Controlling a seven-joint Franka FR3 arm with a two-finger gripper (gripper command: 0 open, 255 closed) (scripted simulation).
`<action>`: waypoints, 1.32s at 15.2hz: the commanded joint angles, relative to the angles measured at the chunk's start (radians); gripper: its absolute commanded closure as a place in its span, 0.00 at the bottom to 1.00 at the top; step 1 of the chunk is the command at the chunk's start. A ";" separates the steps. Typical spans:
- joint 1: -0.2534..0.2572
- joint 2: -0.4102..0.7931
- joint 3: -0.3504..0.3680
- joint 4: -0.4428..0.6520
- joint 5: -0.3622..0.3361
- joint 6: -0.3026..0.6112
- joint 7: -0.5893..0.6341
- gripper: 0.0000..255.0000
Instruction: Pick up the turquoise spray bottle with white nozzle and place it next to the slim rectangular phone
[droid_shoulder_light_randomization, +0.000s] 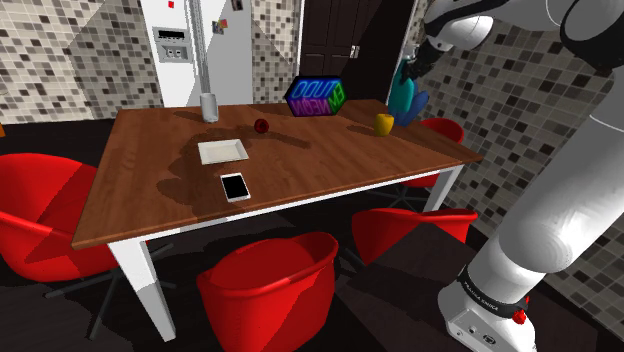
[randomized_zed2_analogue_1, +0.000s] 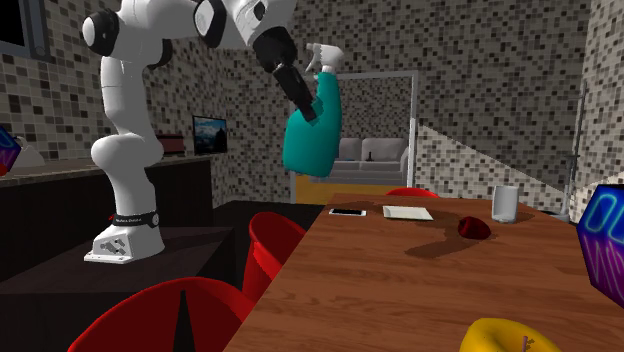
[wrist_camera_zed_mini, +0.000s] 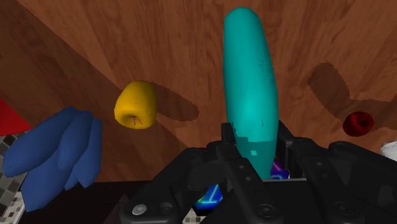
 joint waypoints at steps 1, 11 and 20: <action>0.000 -0.003 0.000 0.024 -0.008 -0.026 0.009 1.00; 0.019 -0.047 0.032 0.080 -0.079 -0.106 0.103 1.00; 0.076 -0.165 0.199 -0.053 -0.256 -0.061 0.399 1.00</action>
